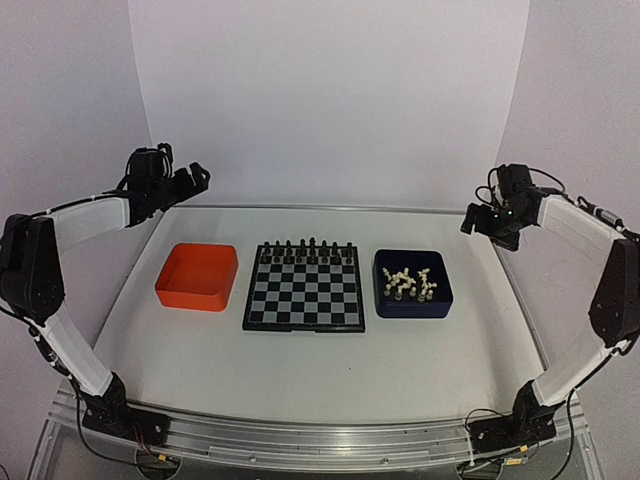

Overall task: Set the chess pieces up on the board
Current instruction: Pick up the chess piece from the storage box, then place the chess piece on the chessboard.

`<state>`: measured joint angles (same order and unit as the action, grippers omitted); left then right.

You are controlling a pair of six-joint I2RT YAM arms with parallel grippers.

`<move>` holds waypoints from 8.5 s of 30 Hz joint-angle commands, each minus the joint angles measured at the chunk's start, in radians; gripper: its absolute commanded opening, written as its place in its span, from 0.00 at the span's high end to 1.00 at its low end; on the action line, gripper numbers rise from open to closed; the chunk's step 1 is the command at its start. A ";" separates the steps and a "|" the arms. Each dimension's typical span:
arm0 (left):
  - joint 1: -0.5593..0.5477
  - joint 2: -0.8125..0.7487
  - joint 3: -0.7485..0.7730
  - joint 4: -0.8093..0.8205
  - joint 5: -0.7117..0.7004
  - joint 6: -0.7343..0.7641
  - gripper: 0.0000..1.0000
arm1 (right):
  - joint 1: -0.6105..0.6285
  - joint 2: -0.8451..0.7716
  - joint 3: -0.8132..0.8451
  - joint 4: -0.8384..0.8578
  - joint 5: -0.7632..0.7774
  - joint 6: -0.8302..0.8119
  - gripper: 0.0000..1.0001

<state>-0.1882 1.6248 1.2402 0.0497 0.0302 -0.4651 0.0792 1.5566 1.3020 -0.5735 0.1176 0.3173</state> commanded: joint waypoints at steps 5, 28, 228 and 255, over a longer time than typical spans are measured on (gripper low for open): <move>0.003 -0.048 -0.006 0.008 -0.010 -0.003 0.00 | 0.003 0.028 0.083 -0.013 -0.248 -0.085 0.02; 0.002 -0.029 -0.019 0.032 -0.002 -0.007 0.00 | 0.233 0.271 0.314 -0.206 -0.392 -0.386 0.08; -0.030 -0.027 -0.109 0.034 0.111 -0.078 0.00 | 0.636 0.482 0.436 -0.323 -0.313 -0.537 1.00; -0.032 -0.080 -0.167 0.031 0.064 -0.084 0.00 | 0.682 0.594 0.427 -0.324 -0.247 -0.582 1.00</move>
<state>-0.2173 1.5840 1.0832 0.0533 0.1096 -0.5496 0.7601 2.1287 1.7073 -0.8844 -0.1276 -0.2468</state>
